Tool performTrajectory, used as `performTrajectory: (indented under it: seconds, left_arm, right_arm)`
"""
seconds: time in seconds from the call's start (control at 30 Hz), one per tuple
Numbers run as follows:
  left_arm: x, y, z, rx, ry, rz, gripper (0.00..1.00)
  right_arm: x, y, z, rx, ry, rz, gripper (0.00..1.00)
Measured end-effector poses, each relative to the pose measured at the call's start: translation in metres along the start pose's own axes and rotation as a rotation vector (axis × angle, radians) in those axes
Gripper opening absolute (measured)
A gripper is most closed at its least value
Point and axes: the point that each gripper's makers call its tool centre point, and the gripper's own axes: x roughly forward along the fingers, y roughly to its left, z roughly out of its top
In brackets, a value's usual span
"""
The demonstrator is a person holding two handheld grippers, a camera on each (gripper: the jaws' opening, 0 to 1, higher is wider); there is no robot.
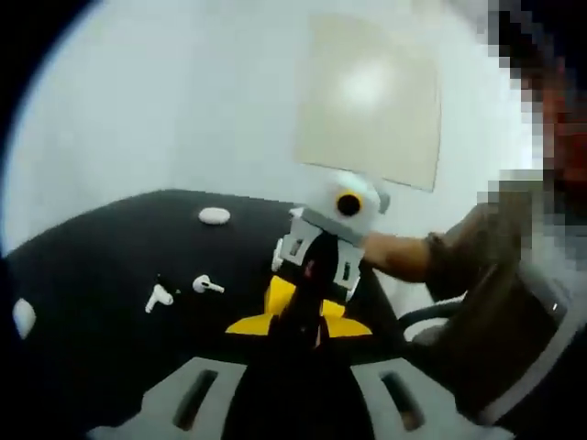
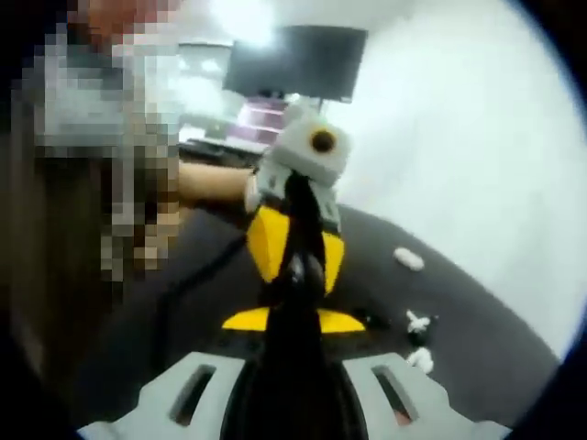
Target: Pick up three earphones and place each one into its charging case using tactile feedback, ensure that each earphone is properly inserted and securely positioned inside the case.
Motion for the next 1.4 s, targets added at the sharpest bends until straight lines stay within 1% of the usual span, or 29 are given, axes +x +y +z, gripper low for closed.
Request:
performTrajectory:
  seconds: [0.03,0.07,0.17,0.27,0.3,0.33,0.37,0.4,0.47,0.53,0.63,0.67,0.7,0.73,0.77,0.8,0.83,0.9,0.93,1.0,1.03,1.1,1.17,1.2,1.23,1.27,1.33,1.4]
  left_arm:
    - [-0.001,0.000,0.003,-0.022,-0.015,-0.008,0.14]
    - [-0.002,-0.001,0.003,-0.045,-0.008,-0.015,0.14]
    - [-0.001,0.000,0.002,-0.048,-0.011,-0.016,0.14]
    - [-0.001,0.000,0.002,-0.030,-0.018,-0.011,0.15]
    - [-0.002,0.003,0.004,-0.018,-0.028,0.003,0.14]
    - [-0.003,0.011,0.006,0.006,-0.037,0.045,0.11]
    - [-0.004,0.015,0.005,0.027,-0.033,0.068,0.11]
    - [-0.004,0.013,0.006,0.028,-0.040,0.059,0.12]
    - [-0.007,0.014,0.008,0.018,-0.057,0.060,0.12]
    - [-0.009,0.016,0.012,0.014,-0.077,0.065,0.14]
    - [-0.014,0.018,0.018,0.015,-0.099,0.073,0.16]
    - [-0.018,0.018,0.022,0.025,-0.116,0.077,0.18]
    - [-0.023,0.021,0.027,0.056,-0.134,0.100,0.21]
    - [-0.031,0.024,0.036,0.085,-0.171,0.129,0.24]
    - [-0.041,0.027,0.046,0.095,-0.229,0.156,0.26]
    - [-0.047,0.032,0.053,0.098,-0.260,0.177,0.25]
    - [-0.060,0.046,0.059,0.109,-0.284,0.253,0.23]
    - [-0.073,0.066,0.066,0.122,-0.324,0.349,0.22]
    - [-0.077,0.077,0.066,0.124,-0.328,0.400,0.22]
    - [-0.076,0.090,0.060,0.160,-0.299,0.458,0.24]
    - [-0.072,0.093,0.057,0.194,-0.272,0.476,0.26]
    - [-0.059,0.095,0.048,0.288,-0.204,0.491,0.30]
    - [-0.045,0.092,0.039,0.375,-0.140,0.485,0.34]
    - [-0.039,0.090,0.033,0.399,-0.100,0.479,0.33]
    - [-0.035,0.090,0.029,0.410,-0.074,0.471,0.32]
    - [-0.029,0.088,0.021,0.426,-0.032,0.456,0.31]
    - [-0.022,0.088,0.013,0.441,0.011,0.442,0.30]
    - [-0.017,0.088,0.007,0.445,0.036,0.429,0.30]
  right_arm:
    - [0.000,0.000,0.000,-0.010,-0.001,-0.002,0.18]
    - [0.000,0.000,0.001,-0.039,-0.006,-0.005,0.18]
    - [0.000,-0.001,0.001,-0.039,-0.007,-0.010,0.18]
    - [0.001,-0.001,0.001,-0.037,-0.007,-0.009,0.18]
    - [0.001,-0.001,0.001,-0.034,-0.007,-0.009,0.18]
    - [0.001,0.000,0.003,-0.045,-0.016,-0.007,0.18]
    - [0.001,0.001,0.003,-0.054,-0.014,-0.010,0.18]
    - [0.001,0.001,0.002,-0.046,-0.012,-0.010,0.18]
    - [0.000,0.000,0.001,-0.031,-0.011,-0.007,0.18]
    - [0.001,-0.001,0.000,0.002,-0.007,-0.004,0.18]
    - [0.000,-0.001,-0.001,0.020,-0.005,-0.004,0.18]
    - [0.000,-0.001,-0.001,0.028,-0.003,-0.004,0.18]
    - [0.001,-0.001,-0.002,0.037,-0.002,-0.004,0.18]
    - [0.001,-0.001,-0.002,0.045,0.001,-0.004,0.18]
    - [0.000,-0.001,-0.002,0.051,0.003,-0.004,0.18]
    - [0.000,-0.001,-0.002,0.054,0.006,-0.004,0.18]
    - [-0.001,-0.001,-0.002,0.056,0.009,-0.004,0.18]
    - [-0.003,0.000,-0.002,0.059,0.015,0.005,0.18]
    - [-0.004,0.002,-0.001,0.066,0.015,0.018,0.18]
    - [-0.004,0.007,0.000,0.078,0.015,0.045,0.18]
    - [-0.004,0.009,0.000,0.080,0.015,0.050,0.18]
    - [-0.004,0.010,0.001,0.084,0.015,0.055,0.18]
    - [-0.004,0.010,0.000,0.098,0.015,0.062,0.18]
    - [-0.004,0.010,0.000,0.100,0.014,0.063,0.18]
    - [-0.005,0.010,0.000,0.101,0.014,0.064,0.18]
    - [-0.005,0.010,0.000,0.100,0.014,0.062,0.18]
    - [-0.005,0.010,0.000,0.096,0.013,0.060,0.18]
    - [-0.005,0.010,0.001,0.096,0.011,0.061,0.18]
